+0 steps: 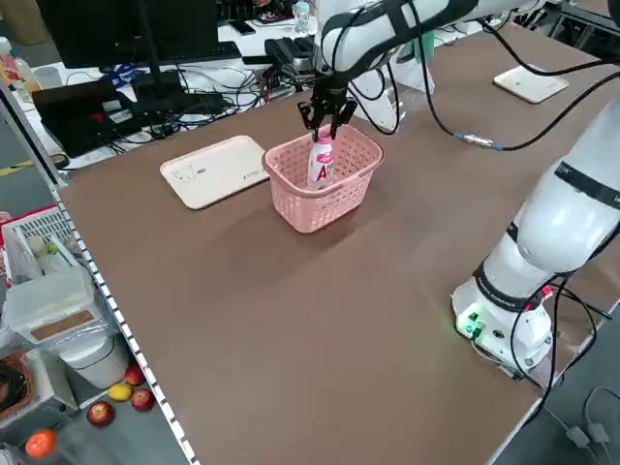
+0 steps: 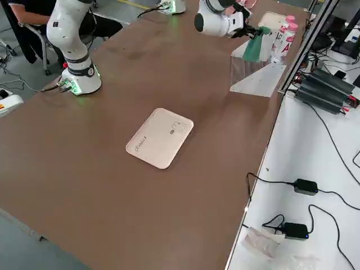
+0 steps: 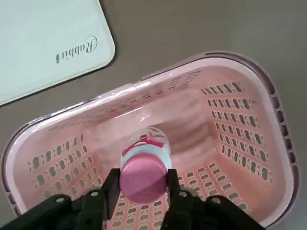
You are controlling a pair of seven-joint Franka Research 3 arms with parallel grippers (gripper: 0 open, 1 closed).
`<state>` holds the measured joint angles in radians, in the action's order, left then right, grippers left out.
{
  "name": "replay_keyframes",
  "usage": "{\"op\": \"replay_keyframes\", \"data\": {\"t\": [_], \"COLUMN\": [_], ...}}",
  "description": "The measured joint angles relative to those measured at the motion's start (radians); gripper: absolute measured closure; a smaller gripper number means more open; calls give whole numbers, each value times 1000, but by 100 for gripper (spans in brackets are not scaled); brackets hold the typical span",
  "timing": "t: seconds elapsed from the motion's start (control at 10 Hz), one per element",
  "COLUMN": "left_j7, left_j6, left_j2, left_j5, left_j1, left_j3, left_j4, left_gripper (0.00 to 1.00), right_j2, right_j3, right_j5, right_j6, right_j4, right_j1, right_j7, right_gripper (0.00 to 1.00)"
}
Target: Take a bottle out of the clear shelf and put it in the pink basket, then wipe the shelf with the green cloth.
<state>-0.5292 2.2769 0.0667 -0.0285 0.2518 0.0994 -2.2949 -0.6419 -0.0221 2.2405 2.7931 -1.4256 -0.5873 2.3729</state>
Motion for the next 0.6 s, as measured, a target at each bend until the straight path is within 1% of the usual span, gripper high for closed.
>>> {"op": "replay_keyframes", "data": {"t": [0.3, 0.4, 0.5, 0.6], "left_j7": [-34, -65, -80, -84], "left_j6": [6, 9, 13, 13], "left_j2": [-2, -2, -1, 3], "left_j5": [0, 0, 0, 0], "left_j1": [0, 0, 0, 0], "left_j3": [1, 1, 1, 1], "left_j4": [0, 0, 4, 6], "left_gripper": [56, 54, 43, 27], "right_j2": [-21, -23, -23, -24], "right_j3": [-4, -11, -24, -37], "right_j5": [1, 11, 23, 29], "right_j6": [0, 0, 0, 0], "right_j4": [9, 27, 53, 76], "right_j1": [-2, -3, -3, -4], "right_j7": [2, 4, 10, 11], "right_gripper": [93, 93, 93, 93]}}
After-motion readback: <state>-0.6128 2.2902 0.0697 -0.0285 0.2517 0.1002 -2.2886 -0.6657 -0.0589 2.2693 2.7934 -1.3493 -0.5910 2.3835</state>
